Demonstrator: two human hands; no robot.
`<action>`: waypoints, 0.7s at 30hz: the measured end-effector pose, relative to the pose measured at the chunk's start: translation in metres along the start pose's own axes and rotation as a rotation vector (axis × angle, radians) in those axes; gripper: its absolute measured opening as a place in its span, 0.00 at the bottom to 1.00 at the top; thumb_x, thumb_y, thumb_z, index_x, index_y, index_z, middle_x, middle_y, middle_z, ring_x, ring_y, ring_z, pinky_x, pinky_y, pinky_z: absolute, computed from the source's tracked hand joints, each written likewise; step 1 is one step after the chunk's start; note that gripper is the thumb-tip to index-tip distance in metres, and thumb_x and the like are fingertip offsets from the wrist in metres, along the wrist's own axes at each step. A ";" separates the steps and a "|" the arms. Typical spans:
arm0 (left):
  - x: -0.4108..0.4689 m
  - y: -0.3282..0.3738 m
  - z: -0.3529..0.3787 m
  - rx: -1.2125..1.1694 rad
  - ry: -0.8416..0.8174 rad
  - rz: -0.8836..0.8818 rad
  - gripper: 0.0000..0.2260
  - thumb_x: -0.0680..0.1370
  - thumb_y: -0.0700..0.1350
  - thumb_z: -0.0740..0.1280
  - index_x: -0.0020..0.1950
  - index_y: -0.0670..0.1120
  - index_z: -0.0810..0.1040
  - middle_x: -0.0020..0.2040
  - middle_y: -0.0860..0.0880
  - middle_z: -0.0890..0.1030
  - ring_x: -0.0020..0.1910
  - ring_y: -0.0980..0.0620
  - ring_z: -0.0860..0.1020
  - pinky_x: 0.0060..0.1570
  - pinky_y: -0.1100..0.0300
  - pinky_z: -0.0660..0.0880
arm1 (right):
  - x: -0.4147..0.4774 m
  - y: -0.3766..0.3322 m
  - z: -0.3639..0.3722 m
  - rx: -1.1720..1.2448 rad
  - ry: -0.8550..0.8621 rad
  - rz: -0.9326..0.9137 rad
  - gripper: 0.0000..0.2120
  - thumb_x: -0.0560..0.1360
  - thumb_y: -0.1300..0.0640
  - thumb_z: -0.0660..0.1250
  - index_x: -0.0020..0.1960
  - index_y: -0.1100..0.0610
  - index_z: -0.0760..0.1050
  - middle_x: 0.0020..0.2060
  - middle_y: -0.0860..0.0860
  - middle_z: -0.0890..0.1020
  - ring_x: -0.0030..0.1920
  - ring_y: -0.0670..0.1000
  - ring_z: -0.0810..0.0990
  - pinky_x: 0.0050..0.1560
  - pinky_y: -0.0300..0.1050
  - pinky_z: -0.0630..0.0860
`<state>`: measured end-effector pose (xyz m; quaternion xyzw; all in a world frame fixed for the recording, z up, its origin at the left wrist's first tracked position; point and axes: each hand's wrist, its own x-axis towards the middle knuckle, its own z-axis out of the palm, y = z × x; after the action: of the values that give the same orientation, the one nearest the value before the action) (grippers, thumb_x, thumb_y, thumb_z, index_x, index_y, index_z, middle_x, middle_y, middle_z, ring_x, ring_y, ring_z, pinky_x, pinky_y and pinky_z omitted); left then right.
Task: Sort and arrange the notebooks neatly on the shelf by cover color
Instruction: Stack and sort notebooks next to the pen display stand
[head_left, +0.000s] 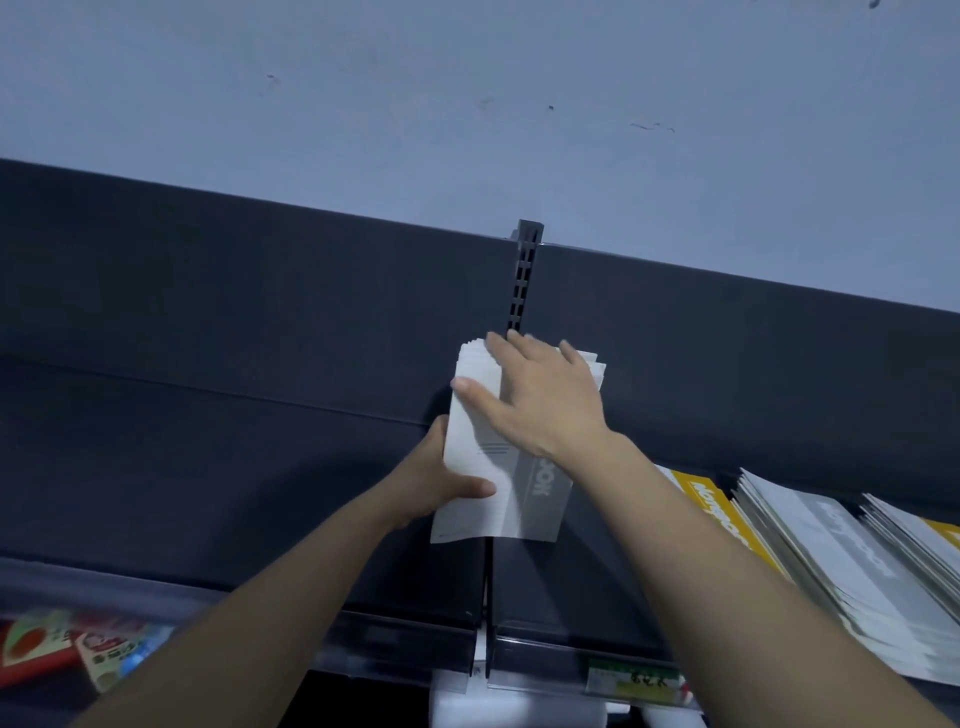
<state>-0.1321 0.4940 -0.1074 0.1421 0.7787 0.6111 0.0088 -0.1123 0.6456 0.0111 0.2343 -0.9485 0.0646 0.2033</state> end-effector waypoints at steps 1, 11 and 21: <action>-0.001 0.002 0.000 0.002 -0.002 0.008 0.47 0.61 0.53 0.80 0.74 0.59 0.57 0.68 0.59 0.72 0.67 0.57 0.71 0.67 0.49 0.71 | 0.000 -0.002 0.000 -0.015 0.000 -0.015 0.38 0.74 0.29 0.50 0.77 0.49 0.56 0.76 0.52 0.61 0.77 0.51 0.56 0.76 0.54 0.47; -0.001 0.041 0.006 -0.136 0.106 0.164 0.30 0.68 0.46 0.77 0.67 0.52 0.70 0.59 0.48 0.80 0.60 0.51 0.78 0.61 0.49 0.76 | 0.005 -0.002 -0.010 0.019 -0.057 -0.021 0.38 0.73 0.28 0.50 0.75 0.50 0.62 0.75 0.50 0.64 0.76 0.48 0.58 0.76 0.53 0.50; 0.001 0.050 0.011 -0.247 0.178 0.146 0.37 0.62 0.55 0.77 0.68 0.52 0.70 0.61 0.53 0.80 0.59 0.55 0.79 0.57 0.56 0.76 | 0.003 0.042 0.027 1.448 0.125 0.742 0.43 0.66 0.21 0.49 0.66 0.50 0.74 0.60 0.52 0.81 0.61 0.55 0.79 0.66 0.58 0.71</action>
<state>-0.1204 0.5154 -0.0624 0.1412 0.6829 0.7114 -0.0871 -0.1446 0.6756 -0.0137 -0.0258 -0.6744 0.7377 0.0193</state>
